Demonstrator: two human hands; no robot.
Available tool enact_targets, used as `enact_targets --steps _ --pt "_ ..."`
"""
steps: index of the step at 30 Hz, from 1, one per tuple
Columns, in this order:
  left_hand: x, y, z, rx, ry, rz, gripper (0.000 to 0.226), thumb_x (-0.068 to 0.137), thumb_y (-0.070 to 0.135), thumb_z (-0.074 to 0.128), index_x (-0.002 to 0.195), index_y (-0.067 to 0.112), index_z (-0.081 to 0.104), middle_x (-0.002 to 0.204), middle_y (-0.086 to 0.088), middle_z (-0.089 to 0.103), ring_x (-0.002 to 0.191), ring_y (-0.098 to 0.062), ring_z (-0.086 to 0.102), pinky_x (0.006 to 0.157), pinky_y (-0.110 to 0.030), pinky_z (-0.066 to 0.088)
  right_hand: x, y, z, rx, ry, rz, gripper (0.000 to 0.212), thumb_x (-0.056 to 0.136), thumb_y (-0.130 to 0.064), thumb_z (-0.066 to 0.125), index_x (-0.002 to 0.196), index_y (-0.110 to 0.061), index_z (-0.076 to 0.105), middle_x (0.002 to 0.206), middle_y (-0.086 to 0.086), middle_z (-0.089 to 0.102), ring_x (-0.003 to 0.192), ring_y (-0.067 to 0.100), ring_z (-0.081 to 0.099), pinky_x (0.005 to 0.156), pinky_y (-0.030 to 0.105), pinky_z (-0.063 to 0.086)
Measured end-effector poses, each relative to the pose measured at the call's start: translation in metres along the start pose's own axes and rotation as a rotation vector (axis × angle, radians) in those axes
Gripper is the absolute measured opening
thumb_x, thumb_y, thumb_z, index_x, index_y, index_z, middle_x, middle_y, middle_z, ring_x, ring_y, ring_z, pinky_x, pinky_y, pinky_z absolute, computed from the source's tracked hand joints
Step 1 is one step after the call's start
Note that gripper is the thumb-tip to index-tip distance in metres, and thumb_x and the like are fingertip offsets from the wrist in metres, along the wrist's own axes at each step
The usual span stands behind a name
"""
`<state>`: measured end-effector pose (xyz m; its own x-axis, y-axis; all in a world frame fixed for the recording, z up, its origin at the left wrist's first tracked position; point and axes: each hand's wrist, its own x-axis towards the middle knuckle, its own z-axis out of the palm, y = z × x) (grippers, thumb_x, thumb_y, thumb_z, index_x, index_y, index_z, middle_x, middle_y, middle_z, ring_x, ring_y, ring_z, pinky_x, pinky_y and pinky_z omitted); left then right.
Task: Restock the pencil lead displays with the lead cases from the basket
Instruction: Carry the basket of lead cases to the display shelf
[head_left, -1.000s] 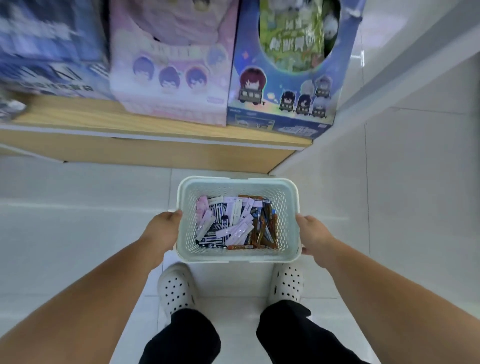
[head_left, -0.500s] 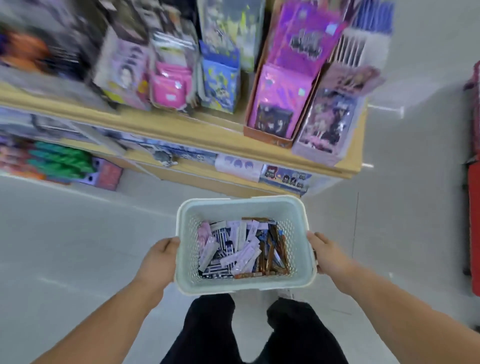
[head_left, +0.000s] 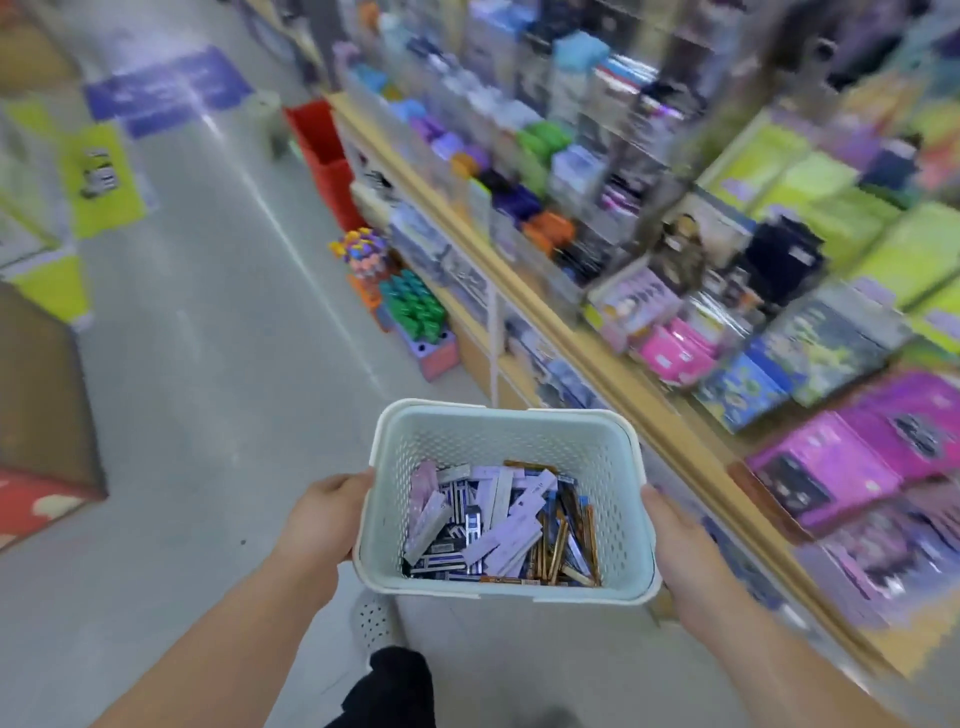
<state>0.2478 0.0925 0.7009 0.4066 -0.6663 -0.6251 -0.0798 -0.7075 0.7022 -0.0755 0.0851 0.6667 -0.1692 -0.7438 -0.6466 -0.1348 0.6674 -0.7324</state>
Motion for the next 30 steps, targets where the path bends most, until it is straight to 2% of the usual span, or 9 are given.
enact_targets --steps 3,7,12,15,18,20,22,25,30 --pt "0.031 0.001 -0.058 -0.098 0.051 -0.052 0.027 0.1 0.029 0.053 0.092 0.01 0.07 0.058 0.002 0.065 0.051 -0.015 0.057 0.052 -0.026 0.044 0.023 -0.042 0.063 -0.064 -0.073 -0.044 0.029 0.102 -0.039 0.049 0.108 -0.026 0.074 0.107 -0.007 0.076 0.104 0.013 0.069 0.099 0.041 0.052" --pt "0.083 0.01 -0.138 -0.189 0.068 -0.082 0.028 0.101 0.029 0.051 0.097 0.012 0.073 0.072 -0.005 0.072 0.063 -0.022 0.065 0.058 -0.031 0.051 0.049 -0.091 0.16 -0.146 -0.097 -0.08 0.032 0.098 -0.053 0.051 0.116 -0.035 0.072 0.117 -0.014 0.071 0.11 0.009 0.066 0.104 0.044 0.049" --pt "0.149 0.047 -0.243 -0.227 0.095 -0.081 0.028 0.101 0.026 0.051 0.093 0.007 0.07 0.062 -0.002 0.068 0.06 -0.022 0.061 0.061 -0.031 0.049 0.063 -0.159 0.288 -0.119 -0.126 -0.042 0.036 0.099 -0.052 0.054 0.119 -0.027 0.072 0.114 -0.005 0.075 0.105 0.017 0.07 0.103 0.047 0.051" --pt "0.19 0.07 -0.298 -0.247 0.151 -0.078 0.028 0.101 0.025 0.052 0.089 0.007 0.069 0.051 0.004 0.062 0.044 -0.012 0.054 0.053 -0.024 0.042 0.077 -0.201 0.353 -0.122 -0.15 -0.068 0.037 0.102 -0.049 0.053 0.123 -0.024 0.069 0.116 -0.002 0.074 0.107 0.02 0.069 0.104 0.05 0.05" --pt "0.232 0.095 -0.34 -0.275 0.197 -0.084 0.028 0.102 0.026 0.052 0.087 0.008 0.066 0.045 0.007 0.057 0.034 -0.007 0.049 0.046 -0.021 0.036 0.1 -0.24 0.411 -0.136 -0.184 -0.096 0.031 0.104 -0.044 0.05 0.109 -0.022 0.072 0.105 -0.001 0.076 0.098 0.021 0.071 0.091 0.042 0.056" --pt "0.263 0.112 -0.364 -0.297 0.211 -0.084 0.028 0.101 0.027 0.053 0.087 0.008 0.066 0.046 0.007 0.058 0.035 -0.007 0.05 0.044 -0.02 0.037 0.121 -0.271 0.446 -0.116 -0.214 -0.103 0.031 0.104 -0.044 0.05 0.113 -0.022 0.07 0.102 -0.001 0.076 0.096 0.022 0.072 0.082 0.038 0.057" --pt "0.297 0.129 -0.385 -0.303 0.24 -0.081 0.029 0.101 0.029 0.053 0.085 0.008 0.065 0.048 0.007 0.058 0.038 -0.009 0.05 0.045 -0.02 0.037 0.145 -0.301 0.482 -0.145 -0.229 -0.095 0.038 0.102 -0.051 0.051 0.121 -0.022 0.067 0.109 0.001 0.076 0.098 0.022 0.073 0.078 0.037 0.057" --pt "0.348 0.161 -0.409 -0.317 0.3 -0.066 0.03 0.101 0.029 0.052 0.08 0.01 0.063 0.048 0.007 0.055 0.04 -0.009 0.047 0.045 -0.02 0.034 0.187 -0.351 0.532 -0.172 -0.26 -0.115 0.038 0.103 -0.05 0.049 0.119 -0.02 0.067 0.11 0.003 0.075 0.097 0.024 0.072 0.075 0.037 0.057" --pt "0.427 0.224 -0.441 -0.393 0.373 -0.082 0.034 0.102 0.03 0.05 0.081 0.009 0.068 0.052 0.006 0.061 0.049 -0.014 0.052 0.057 -0.026 0.041 0.259 -0.449 0.613 -0.203 -0.37 -0.147 0.034 0.106 -0.044 0.044 0.112 -0.02 0.068 0.106 0.003 0.074 0.094 0.021 0.072 0.068 0.033 0.057"
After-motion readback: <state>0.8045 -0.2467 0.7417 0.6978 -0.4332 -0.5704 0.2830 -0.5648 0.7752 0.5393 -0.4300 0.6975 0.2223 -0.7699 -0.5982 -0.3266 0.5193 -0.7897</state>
